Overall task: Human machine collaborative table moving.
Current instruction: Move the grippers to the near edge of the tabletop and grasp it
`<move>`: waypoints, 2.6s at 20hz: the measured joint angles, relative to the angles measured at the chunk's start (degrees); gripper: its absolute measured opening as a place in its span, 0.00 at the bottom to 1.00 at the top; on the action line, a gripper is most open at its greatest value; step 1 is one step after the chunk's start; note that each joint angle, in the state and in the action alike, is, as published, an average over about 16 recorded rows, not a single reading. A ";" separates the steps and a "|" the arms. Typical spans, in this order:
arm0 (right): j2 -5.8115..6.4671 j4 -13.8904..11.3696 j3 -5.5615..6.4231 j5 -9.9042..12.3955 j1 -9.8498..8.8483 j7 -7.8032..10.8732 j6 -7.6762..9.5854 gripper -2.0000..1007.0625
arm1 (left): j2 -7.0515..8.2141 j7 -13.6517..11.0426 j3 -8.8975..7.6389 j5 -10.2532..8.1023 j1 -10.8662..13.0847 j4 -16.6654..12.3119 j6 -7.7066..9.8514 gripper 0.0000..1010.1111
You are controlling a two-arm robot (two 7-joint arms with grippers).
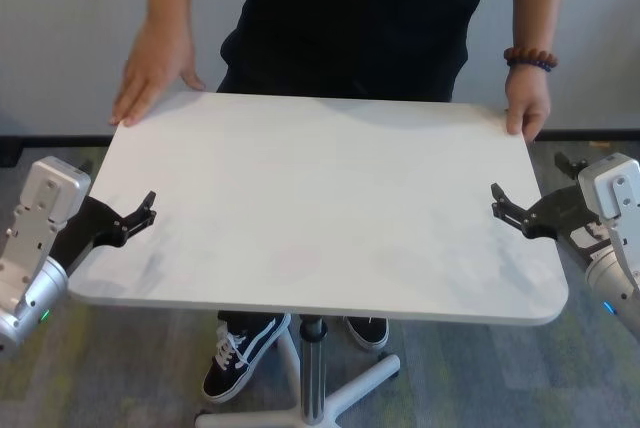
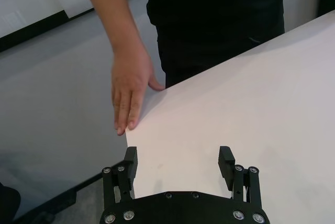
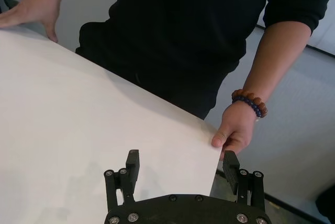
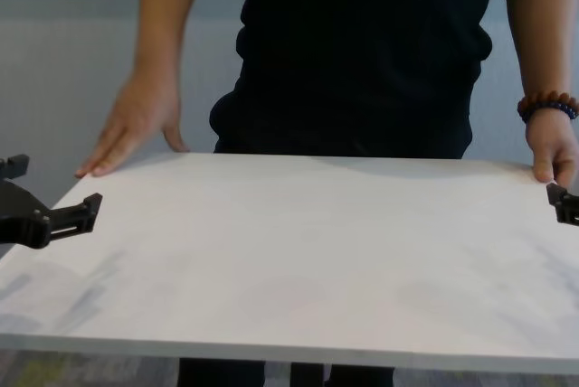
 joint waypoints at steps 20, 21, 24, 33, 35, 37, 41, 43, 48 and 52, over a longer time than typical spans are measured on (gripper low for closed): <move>0.00 0.00 0.00 0.00 0.00 0.00 0.00 0.99 | 0.00 0.00 0.00 0.00 0.00 0.00 0.00 0.99; 0.00 0.00 0.00 0.00 0.00 0.00 0.00 0.99 | 0.00 0.00 0.00 0.00 0.00 0.00 0.00 0.99; 0.00 0.00 0.00 0.00 0.00 0.00 0.00 0.99 | 0.00 0.00 0.00 0.00 0.00 0.00 0.00 0.99; 0.00 0.00 0.00 0.00 0.00 0.00 0.00 0.99 | 0.00 0.00 0.00 0.00 0.00 0.00 0.00 0.99; 0.00 0.00 0.00 0.00 0.00 0.00 0.00 0.99 | 0.00 0.00 0.00 0.00 0.00 0.00 0.00 0.99; 0.00 0.00 0.00 0.00 0.00 0.00 0.00 0.99 | 0.00 0.00 0.00 0.00 0.00 0.00 0.00 0.99; 0.00 0.00 0.00 0.00 0.00 0.00 0.00 0.99 | 0.00 0.00 0.00 0.00 0.00 0.00 0.00 0.99; 0.00 0.00 0.00 0.00 0.00 0.00 0.00 0.99 | 0.00 0.00 0.00 0.00 0.00 0.00 0.00 0.99; 0.00 0.00 0.00 0.00 0.00 0.00 0.00 0.99 | 0.00 0.00 0.00 0.00 0.00 0.00 0.00 0.99; 0.00 0.00 0.00 0.00 0.00 0.00 0.00 0.99 | 0.00 0.00 0.00 0.00 0.00 0.00 0.00 0.99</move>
